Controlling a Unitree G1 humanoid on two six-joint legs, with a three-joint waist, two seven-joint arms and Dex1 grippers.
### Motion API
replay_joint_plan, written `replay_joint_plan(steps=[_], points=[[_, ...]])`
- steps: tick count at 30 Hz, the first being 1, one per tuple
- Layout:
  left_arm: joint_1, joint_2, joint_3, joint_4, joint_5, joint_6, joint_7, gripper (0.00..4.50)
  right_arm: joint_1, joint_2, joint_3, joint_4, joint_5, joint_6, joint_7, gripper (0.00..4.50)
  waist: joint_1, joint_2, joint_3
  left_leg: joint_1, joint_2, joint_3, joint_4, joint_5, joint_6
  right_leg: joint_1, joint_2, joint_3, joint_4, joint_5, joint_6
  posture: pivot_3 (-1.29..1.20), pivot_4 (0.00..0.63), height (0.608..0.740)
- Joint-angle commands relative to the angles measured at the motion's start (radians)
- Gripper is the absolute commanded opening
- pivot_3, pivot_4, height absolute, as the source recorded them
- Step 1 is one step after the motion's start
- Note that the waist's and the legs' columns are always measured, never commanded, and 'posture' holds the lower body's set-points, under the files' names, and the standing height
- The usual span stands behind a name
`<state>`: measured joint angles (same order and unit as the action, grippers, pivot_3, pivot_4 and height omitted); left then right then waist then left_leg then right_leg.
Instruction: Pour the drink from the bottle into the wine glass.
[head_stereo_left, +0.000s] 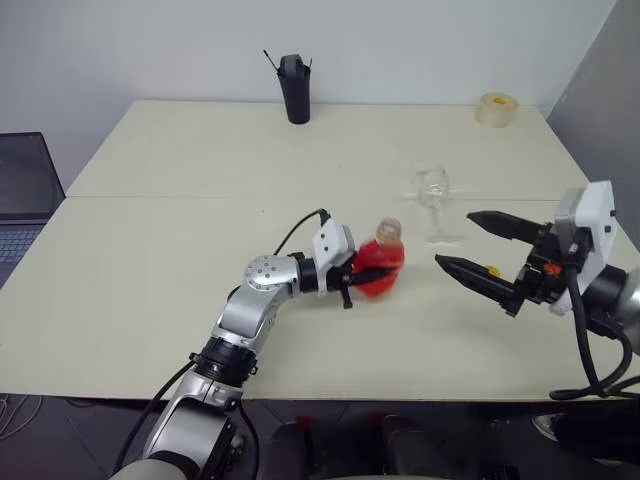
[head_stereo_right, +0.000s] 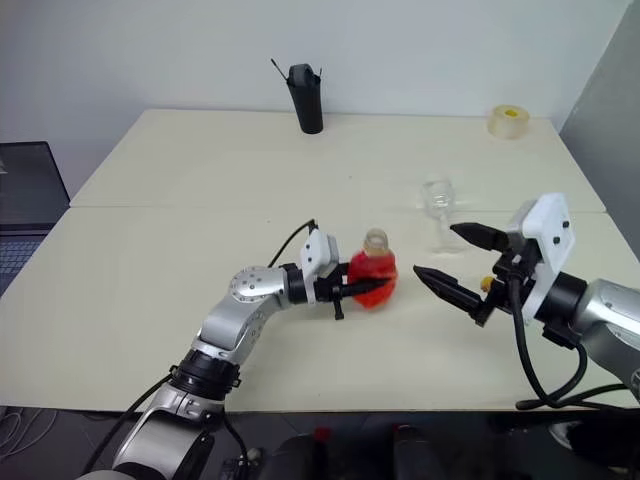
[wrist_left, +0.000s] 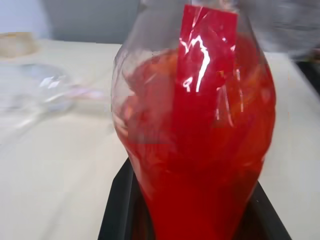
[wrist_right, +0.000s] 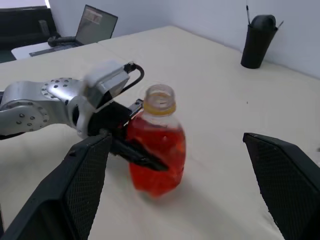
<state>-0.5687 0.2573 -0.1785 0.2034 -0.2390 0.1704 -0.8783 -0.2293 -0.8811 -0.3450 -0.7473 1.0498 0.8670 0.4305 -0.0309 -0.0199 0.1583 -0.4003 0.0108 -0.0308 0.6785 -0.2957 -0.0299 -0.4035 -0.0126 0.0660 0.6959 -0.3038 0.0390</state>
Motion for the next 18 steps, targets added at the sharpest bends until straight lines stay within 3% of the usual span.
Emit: replay_joint_plan(steps=[1, 12, 18], points=[[-0.032, -0.013, 0.109, 0.014, -0.02, 0.007, 0.121, 0.79, -0.095, 0.035, 0.097, 0.045, -0.057, -0.005, -0.051, 4.5, 0.001, 0.0, 0.0, 0.0, 0.0, 0.0, 0.0, 0.0, 0.0, 0.0, 0.0, 0.0, 0.0, 0.0, 0.0, 0.0, 0.15, 0.74], [0.128, 0.015, 0.268, -0.248, 0.008, 0.109, 0.414, 0.79, -0.336, 0.225, 0.401, 0.175, -0.238, -0.05, 0.01, 4.5, 0.001, 0.0, 0.0, -0.001, 0.0, -0.002, 0.0, 0.0, -0.001, -0.002, -0.006, -0.001, 0.0, 0.0, 0.0, 0.0, 0.15, 0.74], [0.171, 0.002, 0.327, -0.303, 0.053, 0.131, 0.597, 0.79, -0.396, 0.301, 0.492, 0.251, -0.336, -0.083, 0.071, 4.5, 0.003, 0.0, 0.0, -0.001, -0.001, -0.002, 0.001, 0.0, -0.001, -0.001, -0.007, -0.003, 0.0, 0.0, 0.0, 0.0, 0.15, 0.74]])
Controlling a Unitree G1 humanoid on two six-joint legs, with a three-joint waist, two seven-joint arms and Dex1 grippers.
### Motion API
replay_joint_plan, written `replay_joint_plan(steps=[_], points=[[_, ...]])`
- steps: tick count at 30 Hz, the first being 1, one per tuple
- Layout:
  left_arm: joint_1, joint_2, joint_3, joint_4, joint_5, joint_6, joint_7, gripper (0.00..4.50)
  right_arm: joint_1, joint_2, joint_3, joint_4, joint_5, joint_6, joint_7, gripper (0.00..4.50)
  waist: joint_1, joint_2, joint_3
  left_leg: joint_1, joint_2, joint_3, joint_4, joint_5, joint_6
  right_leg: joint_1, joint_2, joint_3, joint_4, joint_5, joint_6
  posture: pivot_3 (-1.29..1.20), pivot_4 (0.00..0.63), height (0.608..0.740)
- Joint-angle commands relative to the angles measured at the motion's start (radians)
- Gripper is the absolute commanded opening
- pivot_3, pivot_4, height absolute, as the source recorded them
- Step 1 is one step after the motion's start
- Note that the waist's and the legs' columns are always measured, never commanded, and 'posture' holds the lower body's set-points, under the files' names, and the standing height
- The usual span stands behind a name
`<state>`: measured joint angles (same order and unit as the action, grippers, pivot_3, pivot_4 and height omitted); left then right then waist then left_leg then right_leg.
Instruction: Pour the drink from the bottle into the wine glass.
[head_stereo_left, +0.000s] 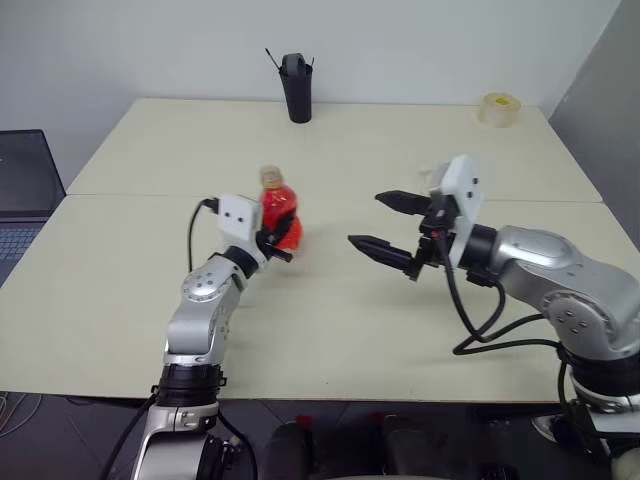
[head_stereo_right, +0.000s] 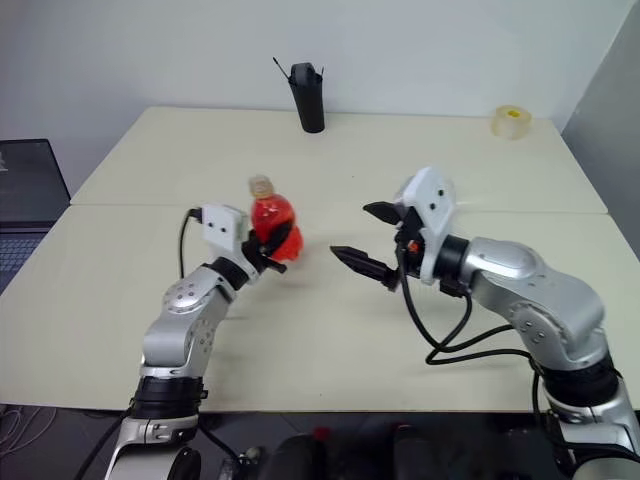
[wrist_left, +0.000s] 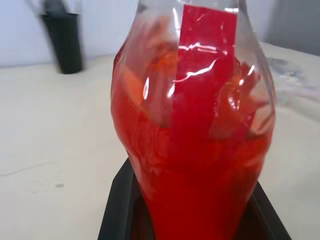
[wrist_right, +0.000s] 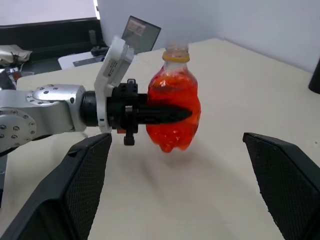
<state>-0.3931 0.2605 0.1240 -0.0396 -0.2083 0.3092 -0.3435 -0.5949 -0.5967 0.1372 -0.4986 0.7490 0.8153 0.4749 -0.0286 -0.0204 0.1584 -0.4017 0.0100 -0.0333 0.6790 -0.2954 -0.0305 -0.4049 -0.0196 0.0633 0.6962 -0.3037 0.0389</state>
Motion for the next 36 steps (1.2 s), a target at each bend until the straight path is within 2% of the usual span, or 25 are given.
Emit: replay_joint_plan(steps=[1, 5, 13, 25, 30, 36], points=[[-0.004, -0.002, 0.033, -0.054, 0.028, -0.009, 0.083, 0.79, -0.037, 0.026, 0.018, 0.012, -0.047, -0.035, 0.036, 4.5, 0.002, 0.0, 0.0, 0.0, 0.0, 0.0, 0.0, 0.0, 0.0, 0.0, 0.0, 0.0, 0.0, 0.0, 0.0, 0.0, 0.15, 0.74], [-0.005, -0.016, 0.082, -0.037, 0.027, 0.023, 0.175, 0.79, -0.055, 0.063, 0.042, 0.038, -0.089, -0.047, 0.061, 4.5, 0.001, 0.0, 0.0, 0.0, 0.0, 0.0, 0.0, 0.0, 0.0, 0.0, 0.0, -0.001, 0.0, 0.0, 0.0, 0.0, 0.15, 0.74], [0.022, -0.022, 0.077, -0.028, 0.07, 0.022, 0.247, 0.79, -0.074, 0.146, 0.063, 0.059, -0.151, -0.042, 0.054, 4.5, 0.0, 0.0, 0.0, 0.0, 0.0, -0.001, 0.0, 0.0, 0.0, 0.0, 0.0, -0.001, 0.0, 0.0, 0.0, 0.0, 0.15, 0.74], [0.031, -0.044, 0.104, 0.027, 0.077, 0.007, 0.331, 0.79, -0.067, 0.171, 0.06, 0.057, -0.196, -0.032, 0.075, 4.5, 0.0, 0.0, 0.0, 0.0, 0.0, -0.002, 0.0, 0.0, 0.0, 0.0, -0.001, -0.002, 0.0, 0.0, 0.0, 0.0, 0.15, 0.74], [0.026, -0.049, 0.112, 0.038, 0.07, 0.002, 0.338, 2.51, -0.063, 0.167, 0.056, 0.051, -0.202, -0.025, 0.08, 4.5, -0.001, 0.0, 0.0, 0.0, 0.0, -0.002, 0.0, 0.0, 0.0, 0.0, -0.001, -0.002, 0.001, 0.0, 0.0, 0.0, 0.15, 0.74], [0.027, -0.039, 0.125, 0.04, 0.09, -0.02, 0.36, 4.33, -0.064, 0.168, 0.056, 0.055, -0.21, -0.024, 0.089, 4.5, -0.001, 0.0, 0.0, 0.0, 0.0, -0.002, 0.0, 0.0, 0.0, 0.0, -0.001, -0.002, 0.001, 0.0, 0.0, 0.0, 0.15, 0.74]])
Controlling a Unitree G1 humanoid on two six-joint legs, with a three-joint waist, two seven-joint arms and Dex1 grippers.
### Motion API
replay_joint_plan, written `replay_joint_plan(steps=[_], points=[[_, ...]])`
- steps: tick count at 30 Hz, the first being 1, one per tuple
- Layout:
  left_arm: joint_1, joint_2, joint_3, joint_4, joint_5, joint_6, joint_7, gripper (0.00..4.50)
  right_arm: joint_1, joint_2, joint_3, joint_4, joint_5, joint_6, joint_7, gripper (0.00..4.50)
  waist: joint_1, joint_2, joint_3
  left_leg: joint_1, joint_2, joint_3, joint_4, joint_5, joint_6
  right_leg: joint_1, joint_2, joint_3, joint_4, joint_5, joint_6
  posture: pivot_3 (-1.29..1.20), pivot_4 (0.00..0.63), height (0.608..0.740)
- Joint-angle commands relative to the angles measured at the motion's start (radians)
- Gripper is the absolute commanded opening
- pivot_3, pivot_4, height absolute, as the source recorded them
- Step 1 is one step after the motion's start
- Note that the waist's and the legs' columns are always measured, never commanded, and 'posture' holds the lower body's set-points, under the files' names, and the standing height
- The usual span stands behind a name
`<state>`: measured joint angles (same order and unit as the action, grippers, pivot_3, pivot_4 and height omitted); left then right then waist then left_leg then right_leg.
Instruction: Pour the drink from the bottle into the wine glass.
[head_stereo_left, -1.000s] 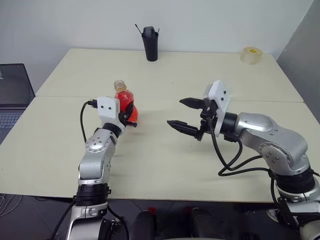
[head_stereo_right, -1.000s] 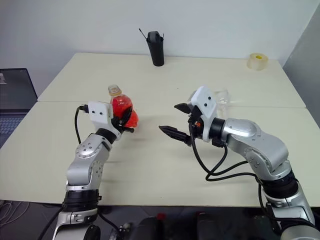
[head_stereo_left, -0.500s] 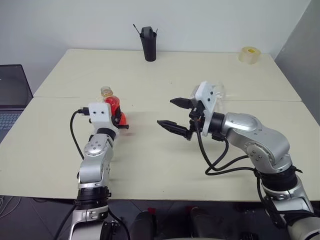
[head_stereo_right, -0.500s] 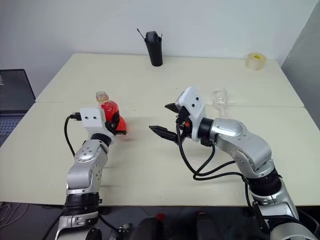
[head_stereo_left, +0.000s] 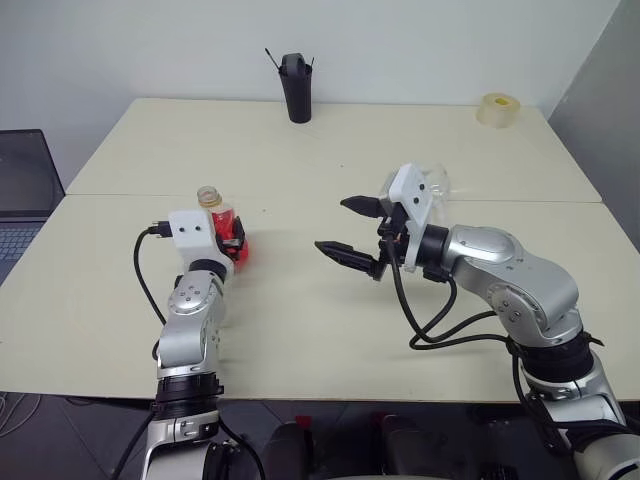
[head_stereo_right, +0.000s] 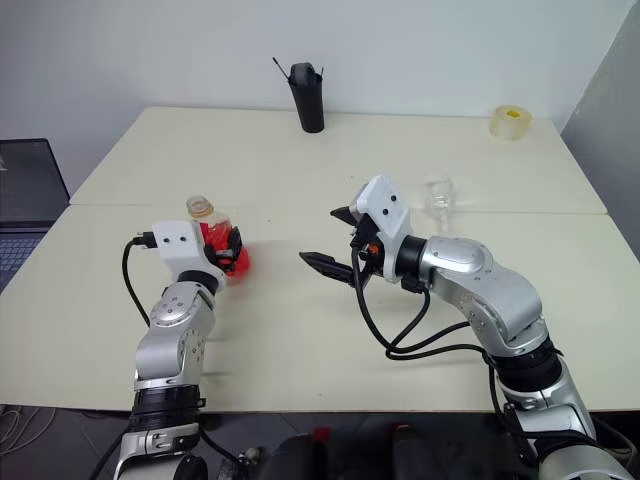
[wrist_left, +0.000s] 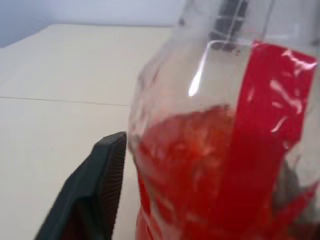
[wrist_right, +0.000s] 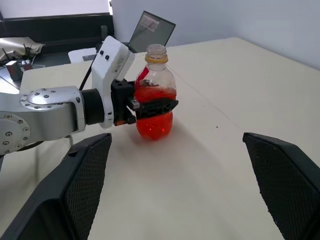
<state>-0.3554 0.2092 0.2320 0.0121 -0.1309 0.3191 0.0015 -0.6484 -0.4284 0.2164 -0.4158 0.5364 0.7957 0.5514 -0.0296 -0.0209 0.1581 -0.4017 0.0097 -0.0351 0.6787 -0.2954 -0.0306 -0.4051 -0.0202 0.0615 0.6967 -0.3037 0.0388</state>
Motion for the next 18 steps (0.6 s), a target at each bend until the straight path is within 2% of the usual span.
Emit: replay_joint_plan(steps=[1, 13, 18], points=[[-0.01, 0.015, 0.018, -0.012, 0.012, -0.031, 0.016, 4.46, -0.011, 0.0, -0.022, -0.026, 0.0, -0.005, 0.014, 4.5, 0.0, 0.0, 0.0, 0.0, 0.0, 0.0, 0.0, 0.0, 0.0, 0.0, 0.0, 0.0, 0.0, 0.0, 0.0, 0.0, 0.15, 0.74], [0.082, 0.07, 0.015, -0.153, -0.055, 0.054, -0.105, 4.46, -0.004, -0.001, -0.011, -0.021, -0.009, -0.012, 0.044, 4.5, -0.002, 0.0, 0.0, 0.0, 0.0, -0.001, 0.0, 0.0, 0.0, 0.0, 0.0, 0.0, 0.0, 0.0, 0.0, 0.0, 0.15, 0.74], [0.109, 0.061, 0.005, -0.184, -0.089, 0.092, -0.138, 4.46, -0.01, 0.008, -0.002, -0.012, -0.021, -0.02, 0.055, 4.5, -0.002, 0.0, 0.0, 0.0, 0.0, -0.001, 0.0, 0.0, 0.0, 0.0, 0.0, -0.001, 0.0, 0.0, 0.0, 0.0, 0.15, 0.74]])
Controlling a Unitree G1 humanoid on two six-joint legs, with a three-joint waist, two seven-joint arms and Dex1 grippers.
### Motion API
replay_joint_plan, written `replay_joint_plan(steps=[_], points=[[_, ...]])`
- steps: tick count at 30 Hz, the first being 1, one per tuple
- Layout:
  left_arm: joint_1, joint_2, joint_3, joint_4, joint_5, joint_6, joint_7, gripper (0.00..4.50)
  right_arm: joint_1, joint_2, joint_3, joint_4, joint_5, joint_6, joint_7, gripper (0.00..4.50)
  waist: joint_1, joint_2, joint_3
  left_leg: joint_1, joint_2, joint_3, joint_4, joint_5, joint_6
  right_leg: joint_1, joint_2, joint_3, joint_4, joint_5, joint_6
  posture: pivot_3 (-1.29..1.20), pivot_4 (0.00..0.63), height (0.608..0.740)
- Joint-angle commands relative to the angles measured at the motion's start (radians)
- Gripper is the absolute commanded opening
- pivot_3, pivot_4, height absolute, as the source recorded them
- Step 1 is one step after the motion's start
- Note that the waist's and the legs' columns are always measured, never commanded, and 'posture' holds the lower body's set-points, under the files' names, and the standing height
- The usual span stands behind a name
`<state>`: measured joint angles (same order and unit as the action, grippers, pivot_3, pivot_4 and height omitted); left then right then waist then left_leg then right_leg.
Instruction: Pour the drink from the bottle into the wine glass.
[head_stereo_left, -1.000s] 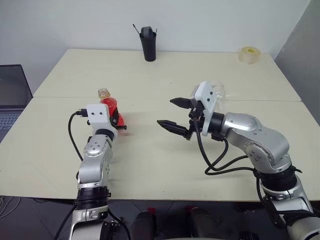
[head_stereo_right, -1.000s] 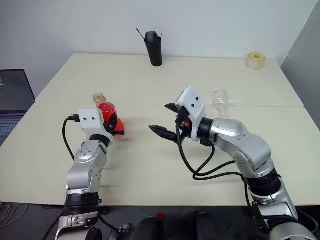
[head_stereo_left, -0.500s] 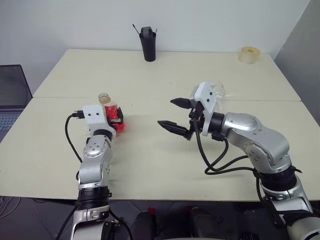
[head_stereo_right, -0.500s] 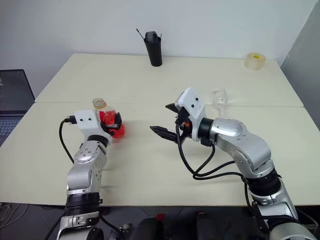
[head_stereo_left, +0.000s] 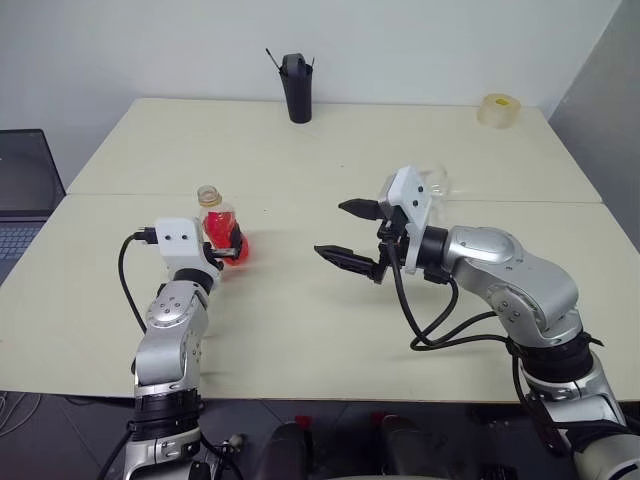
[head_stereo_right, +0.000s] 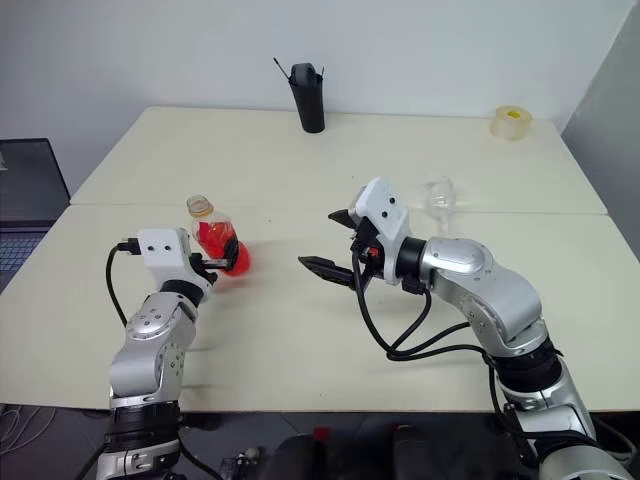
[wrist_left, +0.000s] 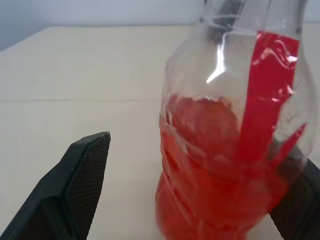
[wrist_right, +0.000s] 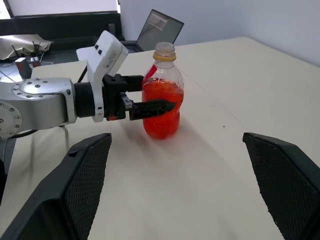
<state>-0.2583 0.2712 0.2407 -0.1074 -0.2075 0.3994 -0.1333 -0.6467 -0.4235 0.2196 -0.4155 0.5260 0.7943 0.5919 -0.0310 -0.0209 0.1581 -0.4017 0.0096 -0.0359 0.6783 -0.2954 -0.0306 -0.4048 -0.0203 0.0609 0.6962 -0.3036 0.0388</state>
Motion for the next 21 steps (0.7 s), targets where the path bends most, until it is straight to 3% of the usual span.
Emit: replay_joint_plan(steps=[1, 8, 21], points=[[0.025, 0.001, -0.004, -0.075, -0.014, 0.023, -0.007, 4.46, -0.013, 0.003, -0.005, -0.011, -0.012, -0.019, 0.015, 4.5, 0.0, 0.0, 0.0, 0.0, 0.0, 0.0, 0.0, 0.0, 0.0, 0.0, 0.0, 0.0, 0.0, 0.0, 0.0, 0.0, 0.15, 0.74], [0.087, 0.02, -0.006, -0.137, -0.061, 0.09, -0.065, 4.46, 0.004, 0.0, -0.013, -0.02, -0.022, -0.015, 0.025, 4.5, 0.0, 0.0, 0.0, 0.0, 0.0, -0.001, 0.0, 0.0, 0.0, 0.0, 0.0, 0.0, 0.0, 0.0, 0.0, 0.0, 0.15, 0.74], [0.258, 0.145, -0.046, -0.262, -0.121, 0.154, -0.262, 4.46, 0.093, -0.048, -0.085, -0.058, -0.021, -0.001, 0.017, 4.5, 0.0, 0.0, 0.0, 0.0, 0.0, -0.002, -0.001, 0.0, 0.0, 0.001, 0.0, 0.0, -0.001, 0.0, 0.0, 0.0, 0.15, 0.74]])
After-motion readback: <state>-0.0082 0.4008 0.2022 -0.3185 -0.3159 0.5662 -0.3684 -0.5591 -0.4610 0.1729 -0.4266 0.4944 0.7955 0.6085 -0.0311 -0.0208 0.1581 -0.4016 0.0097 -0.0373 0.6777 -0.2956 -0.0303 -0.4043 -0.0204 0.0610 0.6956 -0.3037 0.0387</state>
